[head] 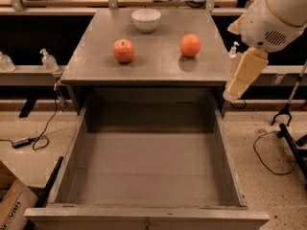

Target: Place apple into top drawer

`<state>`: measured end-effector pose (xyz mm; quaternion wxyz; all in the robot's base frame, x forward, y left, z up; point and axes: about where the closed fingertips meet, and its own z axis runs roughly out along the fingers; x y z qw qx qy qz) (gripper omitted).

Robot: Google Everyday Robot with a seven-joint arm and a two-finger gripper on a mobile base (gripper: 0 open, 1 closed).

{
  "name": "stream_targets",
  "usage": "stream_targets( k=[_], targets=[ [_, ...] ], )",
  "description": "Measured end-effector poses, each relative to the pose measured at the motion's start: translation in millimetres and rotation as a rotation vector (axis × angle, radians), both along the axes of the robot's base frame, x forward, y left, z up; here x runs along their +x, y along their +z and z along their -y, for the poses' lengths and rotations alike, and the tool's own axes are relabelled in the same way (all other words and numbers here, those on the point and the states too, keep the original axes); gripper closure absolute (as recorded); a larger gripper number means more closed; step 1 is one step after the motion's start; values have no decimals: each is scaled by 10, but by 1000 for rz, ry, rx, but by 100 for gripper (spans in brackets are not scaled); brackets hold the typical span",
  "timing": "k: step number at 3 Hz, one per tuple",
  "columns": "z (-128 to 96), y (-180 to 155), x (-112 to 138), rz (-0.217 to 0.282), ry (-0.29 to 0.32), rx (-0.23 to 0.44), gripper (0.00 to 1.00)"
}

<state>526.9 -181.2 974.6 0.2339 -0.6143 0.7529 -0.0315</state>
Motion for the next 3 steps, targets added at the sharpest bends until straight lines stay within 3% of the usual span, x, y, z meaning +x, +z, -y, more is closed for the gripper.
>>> stream_targets(
  k=[1,2,3],
  targets=[
    [-148,-41,95,6,-13,12,0],
    [-674,-43,546,52,52,97,0],
    [-1189,-94,1042,67,129,184,0]
  ],
)
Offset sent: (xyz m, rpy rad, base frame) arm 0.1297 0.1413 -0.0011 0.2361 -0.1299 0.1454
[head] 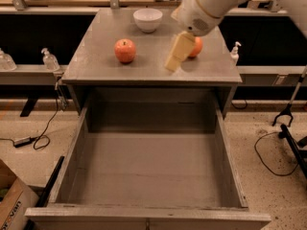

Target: Place apple into top drawer

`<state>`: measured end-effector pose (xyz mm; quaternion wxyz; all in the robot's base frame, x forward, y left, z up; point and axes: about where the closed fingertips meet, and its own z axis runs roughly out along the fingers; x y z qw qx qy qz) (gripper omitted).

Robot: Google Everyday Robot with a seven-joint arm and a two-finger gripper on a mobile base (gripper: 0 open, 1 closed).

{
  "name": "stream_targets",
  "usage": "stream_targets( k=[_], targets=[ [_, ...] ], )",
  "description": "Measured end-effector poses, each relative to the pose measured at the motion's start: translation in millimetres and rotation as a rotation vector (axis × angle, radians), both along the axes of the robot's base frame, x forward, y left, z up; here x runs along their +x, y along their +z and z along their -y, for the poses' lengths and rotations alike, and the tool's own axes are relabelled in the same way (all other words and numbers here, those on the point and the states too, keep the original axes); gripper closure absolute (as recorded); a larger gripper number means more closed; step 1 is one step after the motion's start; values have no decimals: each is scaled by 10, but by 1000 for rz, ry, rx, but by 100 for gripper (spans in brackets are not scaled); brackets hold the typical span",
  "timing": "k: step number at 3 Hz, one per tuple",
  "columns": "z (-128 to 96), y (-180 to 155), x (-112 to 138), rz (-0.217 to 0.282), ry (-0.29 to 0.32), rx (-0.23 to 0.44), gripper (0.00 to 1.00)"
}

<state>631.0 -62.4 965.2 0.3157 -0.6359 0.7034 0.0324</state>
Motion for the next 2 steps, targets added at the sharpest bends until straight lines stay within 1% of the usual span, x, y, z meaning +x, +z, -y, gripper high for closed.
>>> stream_targets(
  k=[1,2],
  targets=[
    [-455,-123,413,-14,78,62,0],
    [-819,-244,713,-27,144,92,0]
  ],
)
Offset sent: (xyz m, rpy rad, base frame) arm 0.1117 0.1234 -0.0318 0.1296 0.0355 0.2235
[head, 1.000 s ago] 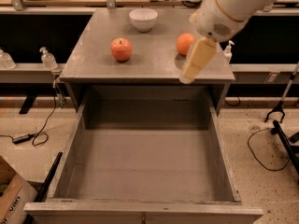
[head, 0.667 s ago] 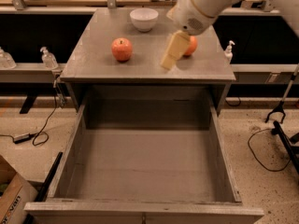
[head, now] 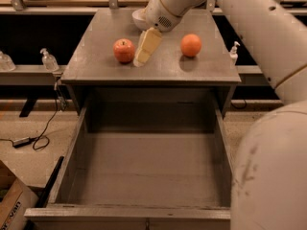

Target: Place apple into top drawer

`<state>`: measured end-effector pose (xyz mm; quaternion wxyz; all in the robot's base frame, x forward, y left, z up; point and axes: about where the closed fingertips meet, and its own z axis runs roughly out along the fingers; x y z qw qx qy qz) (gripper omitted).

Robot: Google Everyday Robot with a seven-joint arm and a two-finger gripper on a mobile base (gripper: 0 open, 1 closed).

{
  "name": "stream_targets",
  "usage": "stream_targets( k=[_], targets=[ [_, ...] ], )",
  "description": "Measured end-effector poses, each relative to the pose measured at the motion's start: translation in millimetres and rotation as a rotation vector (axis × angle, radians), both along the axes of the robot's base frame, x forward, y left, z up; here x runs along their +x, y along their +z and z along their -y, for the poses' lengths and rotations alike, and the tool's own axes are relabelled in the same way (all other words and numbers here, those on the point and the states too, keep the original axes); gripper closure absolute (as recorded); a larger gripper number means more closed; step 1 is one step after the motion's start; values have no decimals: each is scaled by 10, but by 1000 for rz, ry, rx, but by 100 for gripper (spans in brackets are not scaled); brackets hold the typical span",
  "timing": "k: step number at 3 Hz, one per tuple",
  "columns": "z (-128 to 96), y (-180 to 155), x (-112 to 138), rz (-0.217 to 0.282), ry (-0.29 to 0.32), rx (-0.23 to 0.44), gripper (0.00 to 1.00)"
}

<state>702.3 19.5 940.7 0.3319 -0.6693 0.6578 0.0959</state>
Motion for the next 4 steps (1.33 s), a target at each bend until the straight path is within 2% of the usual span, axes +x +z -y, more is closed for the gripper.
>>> stream_targets(
  k=[1,2,3,4],
  targets=[
    [-7,23,30,6,-4,7,0],
    [-8,-127,6,-28,-97,30,0],
    [-186,-224,221,7,-162,104,0],
    [-345,-302,537,41,-192,240,0]
  ],
)
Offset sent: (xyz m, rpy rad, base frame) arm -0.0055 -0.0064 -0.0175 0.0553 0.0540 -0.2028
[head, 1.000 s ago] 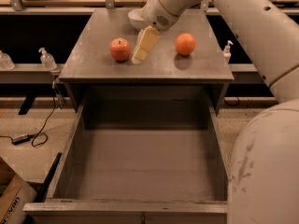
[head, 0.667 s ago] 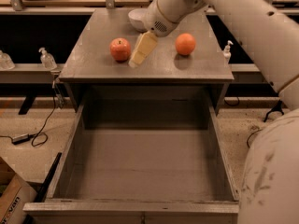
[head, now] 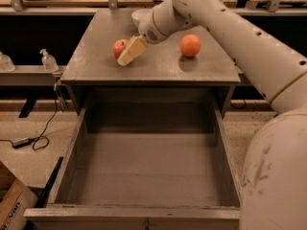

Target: Place apple into top drawer

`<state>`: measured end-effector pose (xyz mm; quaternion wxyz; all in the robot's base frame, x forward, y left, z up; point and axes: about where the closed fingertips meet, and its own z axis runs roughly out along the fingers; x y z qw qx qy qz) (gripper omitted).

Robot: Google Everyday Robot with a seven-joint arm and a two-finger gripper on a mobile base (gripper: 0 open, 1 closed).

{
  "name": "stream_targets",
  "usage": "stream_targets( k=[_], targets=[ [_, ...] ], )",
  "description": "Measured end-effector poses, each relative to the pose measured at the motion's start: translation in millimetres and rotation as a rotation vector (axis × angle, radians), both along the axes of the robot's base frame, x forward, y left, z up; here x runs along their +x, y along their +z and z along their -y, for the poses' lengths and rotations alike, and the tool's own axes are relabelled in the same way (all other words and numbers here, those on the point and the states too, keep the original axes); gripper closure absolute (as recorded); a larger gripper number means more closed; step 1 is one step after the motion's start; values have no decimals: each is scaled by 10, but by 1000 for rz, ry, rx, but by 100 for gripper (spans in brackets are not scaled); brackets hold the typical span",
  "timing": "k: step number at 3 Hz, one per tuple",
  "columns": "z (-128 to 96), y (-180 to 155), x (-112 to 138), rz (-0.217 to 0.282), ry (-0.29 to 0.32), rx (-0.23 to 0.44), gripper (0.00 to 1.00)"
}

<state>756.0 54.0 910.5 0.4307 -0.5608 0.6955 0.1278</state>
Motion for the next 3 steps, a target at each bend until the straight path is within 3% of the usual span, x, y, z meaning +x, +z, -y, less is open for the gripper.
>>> stream_targets(
  k=[1,2,3],
  targets=[
    [-149,-152,255,2,0,136,0],
    [-294,-322,415,-21,13,225,0],
    [-396,-454,514,-39,18,284,19]
  ],
)
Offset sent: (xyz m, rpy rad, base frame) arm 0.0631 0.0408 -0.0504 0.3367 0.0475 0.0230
